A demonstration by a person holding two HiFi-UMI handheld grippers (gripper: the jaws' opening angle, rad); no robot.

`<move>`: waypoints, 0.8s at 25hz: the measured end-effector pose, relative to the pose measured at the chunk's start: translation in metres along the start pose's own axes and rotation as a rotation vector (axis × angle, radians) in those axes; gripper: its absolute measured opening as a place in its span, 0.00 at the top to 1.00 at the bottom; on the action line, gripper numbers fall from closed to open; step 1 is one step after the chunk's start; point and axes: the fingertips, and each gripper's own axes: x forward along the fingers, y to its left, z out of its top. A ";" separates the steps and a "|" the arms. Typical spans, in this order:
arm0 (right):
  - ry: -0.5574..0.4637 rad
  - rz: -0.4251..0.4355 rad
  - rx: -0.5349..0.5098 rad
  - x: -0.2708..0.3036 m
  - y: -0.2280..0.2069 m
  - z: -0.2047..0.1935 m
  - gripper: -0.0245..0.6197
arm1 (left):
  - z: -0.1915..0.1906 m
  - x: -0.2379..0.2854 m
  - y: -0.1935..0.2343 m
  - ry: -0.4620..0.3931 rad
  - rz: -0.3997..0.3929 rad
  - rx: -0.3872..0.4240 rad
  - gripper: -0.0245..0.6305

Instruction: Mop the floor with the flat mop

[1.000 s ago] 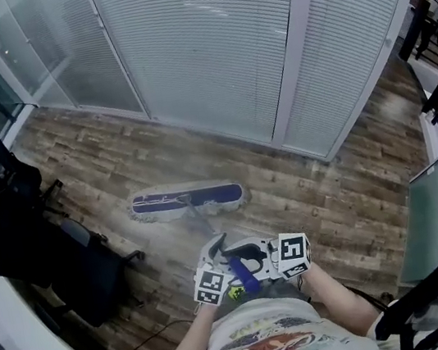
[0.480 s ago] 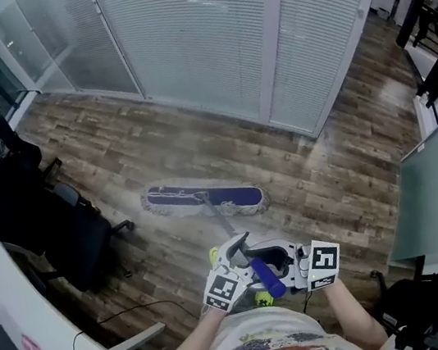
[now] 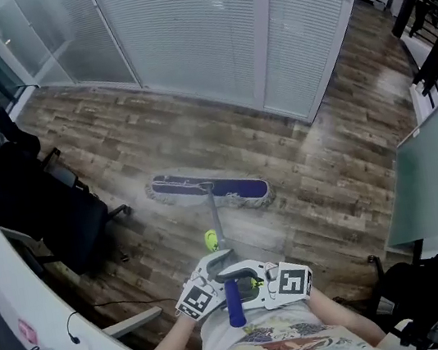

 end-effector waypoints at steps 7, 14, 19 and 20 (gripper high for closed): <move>0.103 0.079 -0.029 0.002 -0.007 -0.016 0.53 | -0.011 0.005 0.007 0.022 -0.015 0.017 0.65; 0.101 0.058 -0.013 0.014 -0.043 -0.020 0.53 | -0.025 0.013 0.043 0.073 -0.024 0.041 0.65; 0.036 0.022 -0.007 0.015 -0.096 0.008 0.53 | -0.006 0.023 0.097 0.023 -0.016 0.012 0.65; 0.029 0.018 -0.010 0.014 -0.108 0.013 0.53 | -0.003 0.027 0.108 0.016 -0.018 0.011 0.65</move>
